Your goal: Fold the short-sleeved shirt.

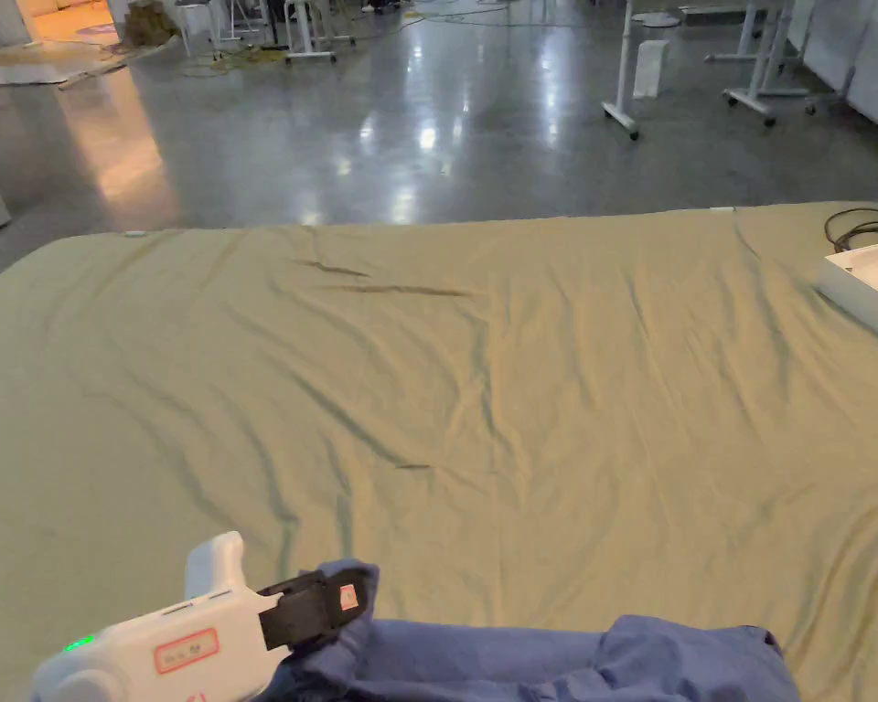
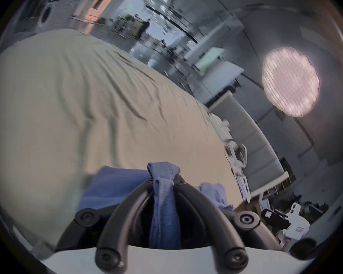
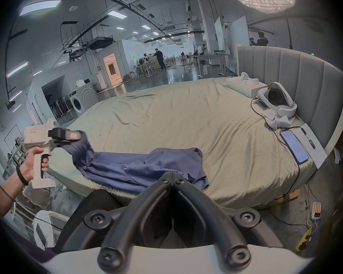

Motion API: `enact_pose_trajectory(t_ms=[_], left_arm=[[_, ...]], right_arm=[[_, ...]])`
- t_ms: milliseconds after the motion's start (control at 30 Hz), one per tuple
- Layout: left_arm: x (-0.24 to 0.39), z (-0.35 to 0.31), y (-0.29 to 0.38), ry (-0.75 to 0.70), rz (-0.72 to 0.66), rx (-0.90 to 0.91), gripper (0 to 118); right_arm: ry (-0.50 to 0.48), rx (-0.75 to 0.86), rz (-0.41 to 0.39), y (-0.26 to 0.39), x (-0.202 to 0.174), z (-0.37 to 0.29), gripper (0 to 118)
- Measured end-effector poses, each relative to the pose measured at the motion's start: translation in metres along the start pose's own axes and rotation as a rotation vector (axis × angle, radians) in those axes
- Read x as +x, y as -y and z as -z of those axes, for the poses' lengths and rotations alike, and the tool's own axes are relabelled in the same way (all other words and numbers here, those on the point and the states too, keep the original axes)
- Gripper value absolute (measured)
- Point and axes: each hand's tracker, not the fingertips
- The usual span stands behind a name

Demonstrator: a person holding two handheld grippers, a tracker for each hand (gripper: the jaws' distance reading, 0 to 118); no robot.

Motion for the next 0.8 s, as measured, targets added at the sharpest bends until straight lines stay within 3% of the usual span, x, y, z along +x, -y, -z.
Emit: enact_pose_trajectory(t_ms=[200,267,300,333,400,500,533,633,667,700,733,800], left_arm=[[0.027,0.087,0.049,-0.085,0.092,-0.183,10],[0.029,0.097,0.055,-0.051,0.062,-0.180,17],[0.031,0.099,0.055,-0.047,0.044,-0.177,30],[0.032,0.097,0.052,-0.048,0.029,-0.172,30],[0.031,0.088,0.044,-0.014,-0.004,-0.147,42],[0.034,0.058,0.026,0.077,-0.018,-0.069,98],[0.031,0.045,0.021,0.064,-0.022,-0.019,101],[0.016,0.029,0.014,-0.011,-0.090,0.026,99],[0.008,0.032,0.017,-0.010,-0.113,0.001,88],[0.003,0.039,0.021,-0.003,-0.128,-0.062,49],[0.001,0.051,0.027,-0.014,-0.132,-0.112,27],[0.002,0.069,0.044,-0.016,-0.135,-0.164,23]], right_arm=[[0.000,-0.036,0.018,0.017,0.007,-0.007,0],[0.006,-0.052,0.027,0.023,0.011,-0.006,0],[0.004,-0.060,0.037,0.025,0.013,-0.005,0],[0.000,-0.067,0.050,0.028,0.016,-0.005,0],[-0.003,-0.077,0.070,0.032,0.019,-0.002,0],[-0.005,-0.076,0.081,0.034,0.023,-0.002,0],[-0.007,-0.073,0.086,0.034,0.025,-0.002,0],[-0.020,-0.066,0.112,0.035,0.030,-0.001,0],[-0.024,-0.064,0.124,0.035,0.032,0.000,0],[-0.030,-0.063,0.140,0.035,0.034,0.001,0],[-0.037,-0.062,0.153,0.035,0.036,0.001,0],[-0.032,-0.063,0.161,0.035,0.035,0.000,0]])
